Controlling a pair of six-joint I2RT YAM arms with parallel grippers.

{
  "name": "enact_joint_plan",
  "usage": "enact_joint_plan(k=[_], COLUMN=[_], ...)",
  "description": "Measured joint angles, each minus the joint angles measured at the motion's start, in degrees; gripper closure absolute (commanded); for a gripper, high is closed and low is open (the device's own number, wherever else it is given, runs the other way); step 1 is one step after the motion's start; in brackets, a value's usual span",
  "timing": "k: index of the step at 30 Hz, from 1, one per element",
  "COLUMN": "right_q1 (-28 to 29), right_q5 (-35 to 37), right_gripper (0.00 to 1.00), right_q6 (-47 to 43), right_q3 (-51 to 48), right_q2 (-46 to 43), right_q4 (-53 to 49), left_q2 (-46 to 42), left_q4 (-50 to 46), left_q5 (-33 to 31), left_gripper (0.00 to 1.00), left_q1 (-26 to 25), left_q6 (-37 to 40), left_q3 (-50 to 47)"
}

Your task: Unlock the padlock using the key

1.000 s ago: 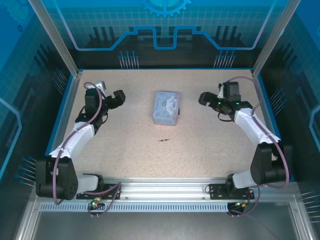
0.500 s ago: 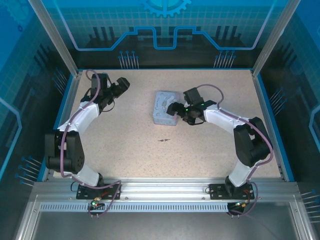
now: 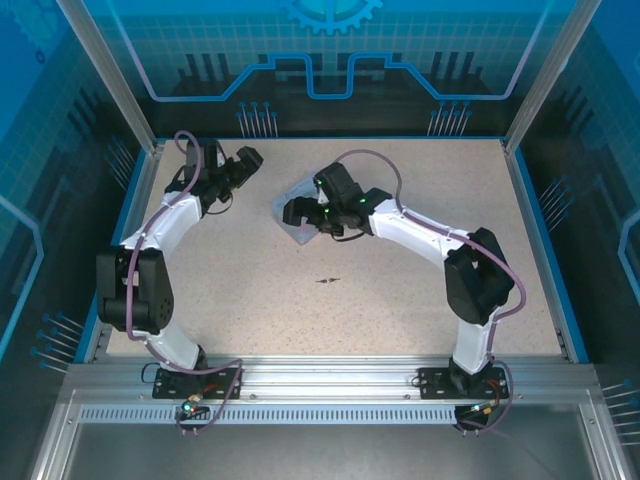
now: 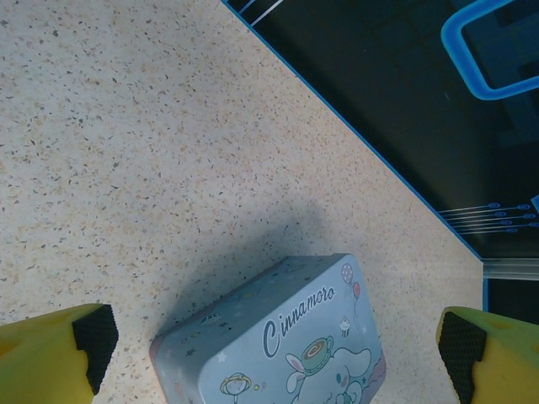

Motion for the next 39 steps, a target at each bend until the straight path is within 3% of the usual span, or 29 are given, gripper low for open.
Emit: enact_joint_plan(k=[5,10,16,19,24,30,39], right_q1=[-9.4,-17.9,-20.8,-20.4,-18.8,-17.7,-17.7], right_q5=[0.0,-0.2,-4.2,-7.3,-10.2,-12.6,-14.2], right_gripper=[0.06,0.08,0.12,0.13,0.13,0.12,0.11], right_q6=[-3.0,-5.2,-5.1,-4.3,-3.2,-2.0,1.0], right_q3=[5.3,24.2,46.4,50.3,45.4,25.4,4.9], right_q2=[1.7,14.2,33.0,38.8,39.2,27.8,13.9], right_q4=[-4.7,-8.5,-13.5,-14.6,-14.1,-6.3,3.8], left_q2=[0.0,-0.9,-3.1,-3.1,-0.7,6.4,10.2], left_q4=[-1.7,-3.1,-4.9,-5.3,-6.0,-7.1,-8.5], left_q5=[1.1,1.4,1.4,1.4,1.4,1.4,1.4], left_gripper=[0.01,0.01,0.01,0.01,0.01,0.01,0.01], left_q1=[-0.2,-1.4,-3.7,-5.1,-7.1,-8.2,-10.2], left_q6=[-1.4,-1.4,-2.4,-2.5,-2.3,-1.3,-1.1], left_q3=[0.0,-2.0,-6.3,-6.4,-4.9,0.6,5.2])
